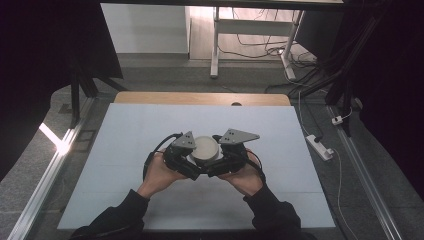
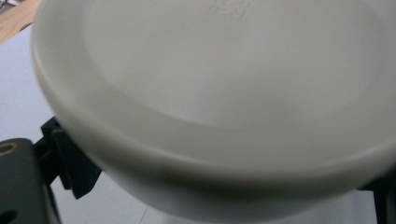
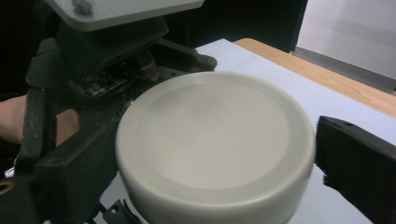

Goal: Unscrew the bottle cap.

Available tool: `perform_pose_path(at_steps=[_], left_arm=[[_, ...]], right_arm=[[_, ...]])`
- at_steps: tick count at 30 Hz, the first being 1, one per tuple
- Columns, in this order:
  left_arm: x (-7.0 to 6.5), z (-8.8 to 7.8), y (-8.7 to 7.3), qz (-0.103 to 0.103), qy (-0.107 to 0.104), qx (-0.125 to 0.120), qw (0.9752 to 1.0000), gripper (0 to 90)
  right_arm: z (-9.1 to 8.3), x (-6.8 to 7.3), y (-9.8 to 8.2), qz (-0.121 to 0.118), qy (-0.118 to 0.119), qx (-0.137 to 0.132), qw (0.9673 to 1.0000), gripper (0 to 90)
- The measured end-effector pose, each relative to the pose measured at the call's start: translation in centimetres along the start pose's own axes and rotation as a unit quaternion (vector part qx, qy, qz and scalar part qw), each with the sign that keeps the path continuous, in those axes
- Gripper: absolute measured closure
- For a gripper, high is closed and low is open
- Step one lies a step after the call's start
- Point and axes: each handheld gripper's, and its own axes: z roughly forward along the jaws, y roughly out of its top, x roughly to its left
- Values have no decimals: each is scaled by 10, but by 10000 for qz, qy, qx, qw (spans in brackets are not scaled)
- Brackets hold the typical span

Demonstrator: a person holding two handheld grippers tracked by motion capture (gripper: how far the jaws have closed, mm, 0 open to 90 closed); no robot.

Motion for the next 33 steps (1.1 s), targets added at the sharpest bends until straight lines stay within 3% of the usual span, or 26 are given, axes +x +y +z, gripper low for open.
perform_pose_path(at_steps=[6, 10, 18, 24, 29, 31, 33], left_arm=[[0, -1, 0, 62, -35, 36, 10000, 74], [1, -1, -1, 78, -187, 9, 9998, 74], [0, -4, 1, 306, -570, -2, 9979, 74], [-2, -5, 2, 542, -855, 54, 9948, 74], [-6, -3, 3, 717, -1030, 143, 9920, 74], [-7, 0, 2, 741, -1008, 176, 9920, 74], [-7, 1, 2, 707, -976, 172, 9926, 74]], right_arm=[[-1, 2, 0, -157, 9, -42, 9999, 67], [-2, 1, 0, -178, 135, -6, 9997, 68], [-8, -7, 2, -303, 702, 31, 9971, 69], [-12, -15, 3, -481, 1334, 65, 9899, 69], [-13, -25, 0, -652, 1939, 44, 9788, 68], [-13, -26, -2, -706, 2018, 75, 9769, 68], [-13, -25, -3, -723, 1965, 99, 9778, 66]])
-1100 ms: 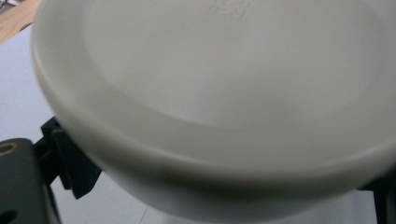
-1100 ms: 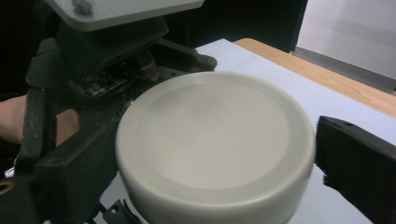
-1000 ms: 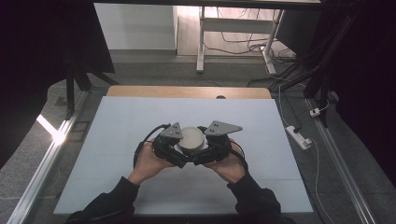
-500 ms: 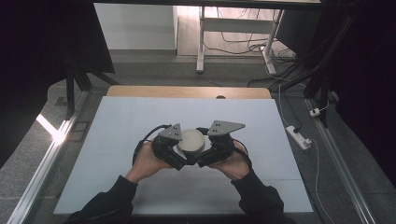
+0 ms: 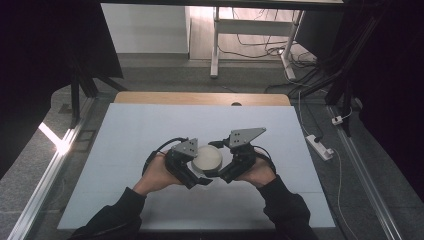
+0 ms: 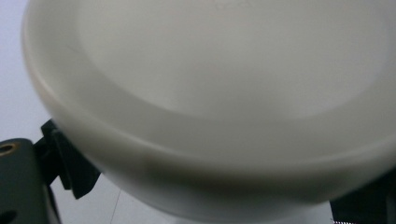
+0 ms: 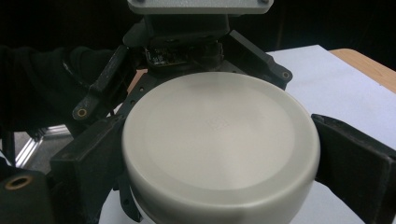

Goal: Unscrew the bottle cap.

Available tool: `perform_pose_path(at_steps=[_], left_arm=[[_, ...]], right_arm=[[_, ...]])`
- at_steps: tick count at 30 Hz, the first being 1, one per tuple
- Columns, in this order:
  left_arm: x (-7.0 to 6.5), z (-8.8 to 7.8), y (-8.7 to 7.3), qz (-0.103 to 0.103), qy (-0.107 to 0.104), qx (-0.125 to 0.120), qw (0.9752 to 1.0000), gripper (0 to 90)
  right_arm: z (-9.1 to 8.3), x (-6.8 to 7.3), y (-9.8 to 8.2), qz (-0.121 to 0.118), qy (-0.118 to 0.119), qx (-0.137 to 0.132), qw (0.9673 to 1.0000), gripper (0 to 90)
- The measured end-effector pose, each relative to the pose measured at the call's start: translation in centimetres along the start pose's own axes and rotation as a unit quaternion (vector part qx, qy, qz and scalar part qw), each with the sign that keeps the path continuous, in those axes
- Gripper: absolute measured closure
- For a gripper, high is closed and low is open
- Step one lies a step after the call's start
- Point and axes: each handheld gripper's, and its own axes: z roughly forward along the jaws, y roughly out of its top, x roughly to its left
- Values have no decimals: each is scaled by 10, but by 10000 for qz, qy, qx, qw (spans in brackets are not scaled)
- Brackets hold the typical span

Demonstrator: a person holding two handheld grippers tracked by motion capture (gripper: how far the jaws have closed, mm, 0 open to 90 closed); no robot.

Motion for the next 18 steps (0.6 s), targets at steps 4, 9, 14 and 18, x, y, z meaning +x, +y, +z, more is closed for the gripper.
perform_pose_path(at_steps=[4, 9, 14, 18], left_arm=[[2, -2, 0, -124, 237, -39, 9996, 74], [6, -6, -2, -422, 640, -101, 9970, 74], [7, -7, -3, -633, 876, -128, 9941, 74], [7, -6, -2, -670, 956, -69, 9931, 74]], right_arm=[[-2, 2, 3, 213, -240, -88, 9994, 0], [-7, 7, 10, 490, -837, -289, 9949, 0], [3, 11, 10, 667, -1558, -187, 9854, 0], [11, 14, 9, 629, -1806, -137, 9814, 0]])
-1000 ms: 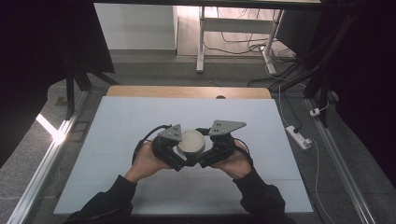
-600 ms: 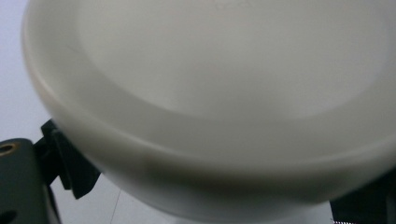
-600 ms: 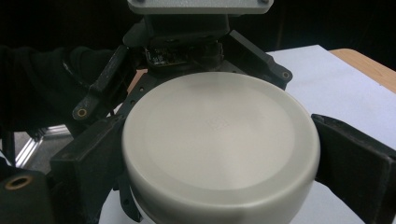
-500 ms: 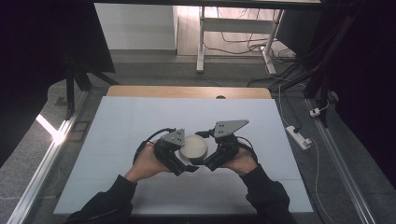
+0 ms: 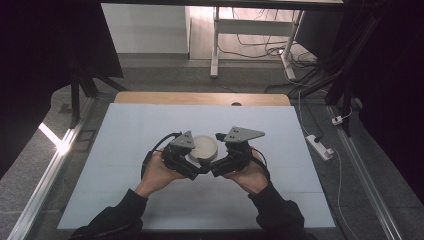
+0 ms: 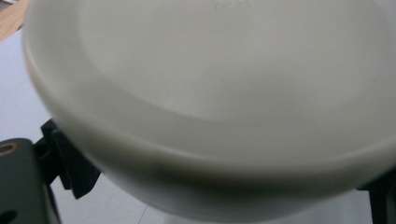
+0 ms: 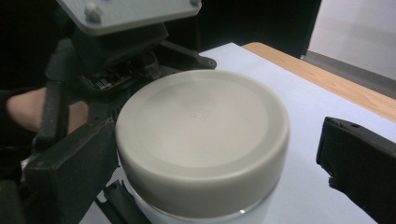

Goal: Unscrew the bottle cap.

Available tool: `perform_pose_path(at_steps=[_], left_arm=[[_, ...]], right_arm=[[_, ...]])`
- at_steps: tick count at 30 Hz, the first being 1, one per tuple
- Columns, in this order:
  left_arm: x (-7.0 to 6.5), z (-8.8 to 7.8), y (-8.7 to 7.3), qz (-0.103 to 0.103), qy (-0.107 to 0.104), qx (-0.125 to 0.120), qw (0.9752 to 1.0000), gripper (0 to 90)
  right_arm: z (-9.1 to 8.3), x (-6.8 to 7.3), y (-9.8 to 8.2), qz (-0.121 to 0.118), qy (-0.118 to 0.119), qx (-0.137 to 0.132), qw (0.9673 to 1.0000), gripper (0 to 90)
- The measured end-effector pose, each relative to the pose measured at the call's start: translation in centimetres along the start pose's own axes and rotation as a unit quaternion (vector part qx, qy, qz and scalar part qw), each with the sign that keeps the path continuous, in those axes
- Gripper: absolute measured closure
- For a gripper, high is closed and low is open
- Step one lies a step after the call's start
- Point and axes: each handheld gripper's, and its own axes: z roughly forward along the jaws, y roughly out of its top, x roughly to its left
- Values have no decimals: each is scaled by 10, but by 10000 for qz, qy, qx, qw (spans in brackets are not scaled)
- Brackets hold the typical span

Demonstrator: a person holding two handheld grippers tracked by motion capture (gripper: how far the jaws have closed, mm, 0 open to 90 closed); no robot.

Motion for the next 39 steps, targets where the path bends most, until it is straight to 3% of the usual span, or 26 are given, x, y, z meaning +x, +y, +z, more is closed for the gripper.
perform_pose_path(at_steps=[4, 8, 13, 21, 29, 39], left_arm=[[-2, 1, 1, 10, -16, 15, 10000, 74], [-4, 1, 3, 34, -39, 28, 10000, 74], [-4, 2, 2, 105, -112, 57, 9999, 74], [-3, 2, 1, 287, -541, 42, 9981, 74], [-7, 1, 3, 579, -1007, 66, 9932, 74], [-7, 2, 2, 630, -1051, 80, 9924, 74]], right_arm=[[3, 5, -1, -113, -90, -33, 9999, 1], [4, 6, -2, -108, -22, -103, 9999, 43], [3, 9, -1, -275, 7, -76, 9996, 67], [-2, -1, -2, -310, 615, -9, 9976, 68], [-8, -9, -2, -490, 1419, -3, 9887, 68], [-9, -9, -3, -550, 1501, -49, 9871, 69]])
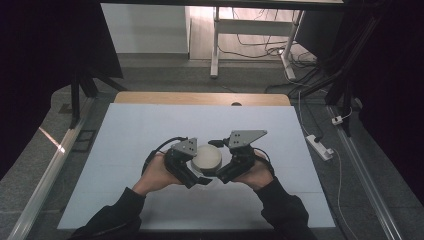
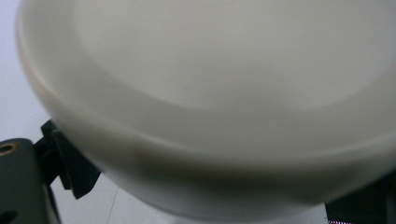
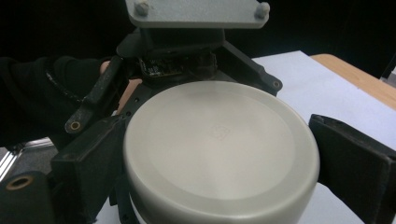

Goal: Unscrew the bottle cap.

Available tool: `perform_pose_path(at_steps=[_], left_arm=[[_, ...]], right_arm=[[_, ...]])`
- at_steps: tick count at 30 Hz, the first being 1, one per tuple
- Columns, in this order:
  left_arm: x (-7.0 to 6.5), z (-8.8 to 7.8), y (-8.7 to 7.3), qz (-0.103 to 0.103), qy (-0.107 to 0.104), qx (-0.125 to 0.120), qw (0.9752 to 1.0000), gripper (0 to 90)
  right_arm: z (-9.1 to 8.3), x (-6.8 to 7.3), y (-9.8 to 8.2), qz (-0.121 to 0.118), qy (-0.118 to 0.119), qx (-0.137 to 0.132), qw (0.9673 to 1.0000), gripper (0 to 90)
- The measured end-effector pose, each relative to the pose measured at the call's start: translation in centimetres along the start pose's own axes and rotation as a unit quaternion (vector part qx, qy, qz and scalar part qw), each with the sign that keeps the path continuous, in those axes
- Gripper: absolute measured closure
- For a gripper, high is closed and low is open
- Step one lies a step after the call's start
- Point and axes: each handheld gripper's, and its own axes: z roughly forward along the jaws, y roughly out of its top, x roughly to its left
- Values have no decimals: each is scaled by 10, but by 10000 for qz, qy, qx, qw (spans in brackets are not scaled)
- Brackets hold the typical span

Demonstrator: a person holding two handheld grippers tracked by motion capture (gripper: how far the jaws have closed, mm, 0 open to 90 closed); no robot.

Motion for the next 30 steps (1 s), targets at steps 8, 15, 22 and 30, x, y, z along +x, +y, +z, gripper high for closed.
perform_pose_path(at_steps=[8, 15, 22, 30], left_arm=[[0, 0, 0, 6, 25, 13, 10000, 74], [0, 1, -1, 5, 58, 32, 10000, 74], [1, 1, -2, -3, 95, 28, 10000, 74], [3, 1, -4, -42, 168, 46, 9998, 74]], right_arm=[[-1, 2, 2, -48, -69, -56, 9999, 70], [-3, 3, 4, -73, -190, -101, 9997, 70], [-8, 2, 6, -12, -280, -215, 9994, 70], [-13, 2, 7, -8, -385, -277, 9989, 70]])
